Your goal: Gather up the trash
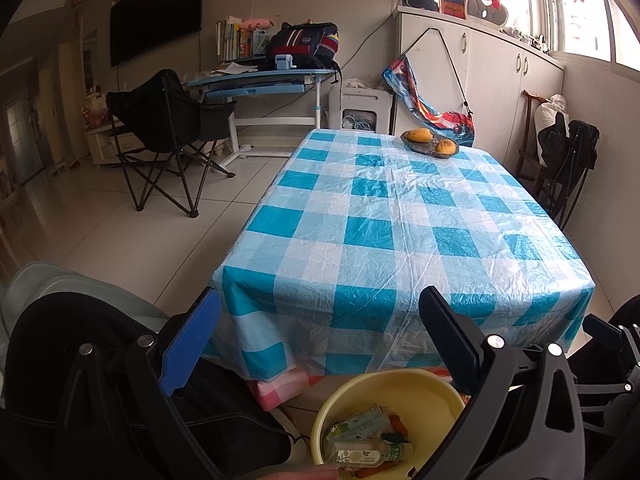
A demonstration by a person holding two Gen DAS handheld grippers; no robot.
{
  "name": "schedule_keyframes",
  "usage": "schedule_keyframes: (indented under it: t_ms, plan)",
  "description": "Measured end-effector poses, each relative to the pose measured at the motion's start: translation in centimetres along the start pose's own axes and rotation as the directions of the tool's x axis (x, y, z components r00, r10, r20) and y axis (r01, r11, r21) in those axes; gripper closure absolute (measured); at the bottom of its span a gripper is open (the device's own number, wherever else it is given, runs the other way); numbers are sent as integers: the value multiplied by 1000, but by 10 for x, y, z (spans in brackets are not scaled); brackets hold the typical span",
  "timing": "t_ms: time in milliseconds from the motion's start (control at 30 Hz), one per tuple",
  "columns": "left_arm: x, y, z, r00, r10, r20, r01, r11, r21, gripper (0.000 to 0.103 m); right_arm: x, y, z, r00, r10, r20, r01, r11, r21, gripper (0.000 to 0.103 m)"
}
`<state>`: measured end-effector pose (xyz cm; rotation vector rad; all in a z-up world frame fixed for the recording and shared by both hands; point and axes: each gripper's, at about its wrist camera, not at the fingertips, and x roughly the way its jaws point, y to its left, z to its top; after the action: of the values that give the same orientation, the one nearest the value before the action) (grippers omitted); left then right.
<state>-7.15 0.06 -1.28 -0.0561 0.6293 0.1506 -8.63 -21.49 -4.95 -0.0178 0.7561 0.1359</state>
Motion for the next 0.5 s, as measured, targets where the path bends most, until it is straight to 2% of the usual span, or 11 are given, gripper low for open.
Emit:
schedule_keyframes:
  t_ms: [500]
  plan:
    - [0,1,0,1000,2,3,-2,1000,0,7,-1,-1,1,1000,-2,4,2,1000,1,10]
